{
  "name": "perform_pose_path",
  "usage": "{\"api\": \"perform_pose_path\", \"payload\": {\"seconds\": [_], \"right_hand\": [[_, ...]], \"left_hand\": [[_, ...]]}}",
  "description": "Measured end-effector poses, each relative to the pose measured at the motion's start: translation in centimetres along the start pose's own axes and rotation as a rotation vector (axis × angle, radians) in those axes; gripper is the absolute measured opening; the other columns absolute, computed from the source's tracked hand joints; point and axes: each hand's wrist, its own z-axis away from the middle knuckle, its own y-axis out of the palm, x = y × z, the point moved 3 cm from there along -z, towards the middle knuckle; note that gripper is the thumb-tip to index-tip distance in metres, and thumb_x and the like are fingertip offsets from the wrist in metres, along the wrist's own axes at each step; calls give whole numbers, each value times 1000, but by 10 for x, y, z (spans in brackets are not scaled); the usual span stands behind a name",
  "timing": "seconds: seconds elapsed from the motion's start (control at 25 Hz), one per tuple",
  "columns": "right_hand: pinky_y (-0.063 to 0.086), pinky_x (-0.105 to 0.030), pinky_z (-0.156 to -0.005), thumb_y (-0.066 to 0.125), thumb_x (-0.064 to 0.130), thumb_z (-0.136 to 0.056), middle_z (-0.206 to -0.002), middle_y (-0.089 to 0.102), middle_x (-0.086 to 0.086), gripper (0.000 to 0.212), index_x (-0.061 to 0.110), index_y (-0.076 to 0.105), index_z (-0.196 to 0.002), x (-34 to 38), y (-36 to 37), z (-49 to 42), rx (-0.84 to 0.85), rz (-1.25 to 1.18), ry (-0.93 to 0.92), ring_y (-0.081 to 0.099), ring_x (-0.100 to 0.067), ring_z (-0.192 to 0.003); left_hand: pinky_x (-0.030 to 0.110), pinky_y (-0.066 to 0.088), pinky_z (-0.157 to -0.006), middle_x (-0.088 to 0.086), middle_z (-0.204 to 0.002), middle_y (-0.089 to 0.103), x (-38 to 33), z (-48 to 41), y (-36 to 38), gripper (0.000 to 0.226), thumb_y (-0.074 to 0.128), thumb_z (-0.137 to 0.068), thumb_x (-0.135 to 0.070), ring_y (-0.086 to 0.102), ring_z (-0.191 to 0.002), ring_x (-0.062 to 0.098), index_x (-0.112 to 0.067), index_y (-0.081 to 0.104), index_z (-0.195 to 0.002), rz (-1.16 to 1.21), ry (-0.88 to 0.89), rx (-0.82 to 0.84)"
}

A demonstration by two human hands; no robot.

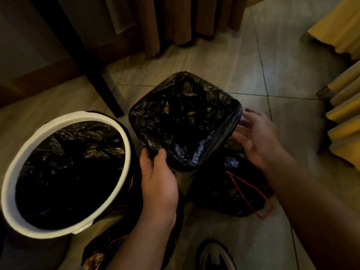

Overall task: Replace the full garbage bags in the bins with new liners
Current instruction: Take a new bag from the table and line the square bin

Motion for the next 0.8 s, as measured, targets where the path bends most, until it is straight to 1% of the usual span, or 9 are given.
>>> {"api": "perform_pose_path", "payload": {"seconds": [0.08, 0.2, 0.36, 0.44, 0.52, 0.6, 0.68, 0.72, 0.8], "right_hand": [[58, -45, -92, 57, 34, -99, -117, 77, 0, 31, 31, 69, -127, -3, 9, -1, 29, 121, -46, 71, -26, -113], [62, -45, -86, 60, 47, -92, -113, 77, 7, 28, 47, 68, -119, -24, 17, 11, 28, 175, -45, 75, -21, -106], [63, -46, -88, 69, 59, -83, -112, 77, 6, 41, 43, 67, -121, -41, 15, 29, -14, 145, -83, 76, -16, -103], [63, -45, -89, 68, 67, -78, -112, 76, 6, 50, 41, 67, -120, -47, 12, 38, -39, 197, -72, 75, -15, -103], [61, -46, -90, 64, 74, -75, -111, 75, 3, 55, 39, 67, -118, -38, 6, 40, -61, 252, -101, 74, -17, -104], [60, -44, -86, 60, 77, -76, -112, 72, 5, 52, 42, 65, -115, -10, 2, 28, -85, 316, -189, 70, -21, -107], [54, -39, -88, 59, 74, -79, -116, 70, 10, 50, 43, 64, -119, 26, 7, 1, -43, 416, -284, 66, -14, -112], [52, -37, -90, 60, 72, -81, -119, 69, 12, 52, 42, 65, -123, 41, 15, -12, 16, 476, -307, 65, -10, -114], [52, -36, -91, 61, 70, -82, -116, 73, 13, 50, 41, 69, -122, 56, 39, -34, 168, 573, -267, 68, -9, -112]], "left_hand": [[44, 45, -113, -22, -141, 62, -10, -3, 9, 70, 58, -79, -61, 58, -132, 9, -53, 47, -147, -39, 31, 54], [43, 47, -111, -22, -138, 65, -23, -14, 13, 61, 56, -85, -55, 60, -129, 8, -49, 51, -146, -121, 47, 68], [32, 57, -89, -13, -119, 76, -39, -35, 8, 52, 64, -86, -50, 74, -106, 12, -37, 62, -137, -58, -39, 12], [35, 58, -88, -6, -122, 74, -41, -39, 10, 51, 64, -93, -44, 72, -107, 18, -30, 58, -141, -80, -83, -31], [38, 57, -93, -7, -127, 70, -44, -33, 13, 55, 63, -94, -43, 68, -112, 19, -31, 52, -146, -148, -85, -39], [43, 53, -103, -8, -137, 64, -60, -22, 14, 65, 64, -82, -52, 63, -123, 19, -40, 48, -145, -267, 86, -19], [43, 37, -118, -7, -159, 44, -95, -31, 15, 83, 55, -74, -63, 45, -143, 21, -42, 39, -153, -602, 361, -19], [41, 32, -120, -5, -163, 39, -116, -44, 17, 85, 52, -76, -62, 40, -147, 21, -37, 36, -156, -774, 475, -37], [42, 41, -116, 3, -156, 49, -155, -82, 25, 70, 51, -89, -52, 48, -140, 27, -26, 45, -154, -1022, 581, -58]]}}
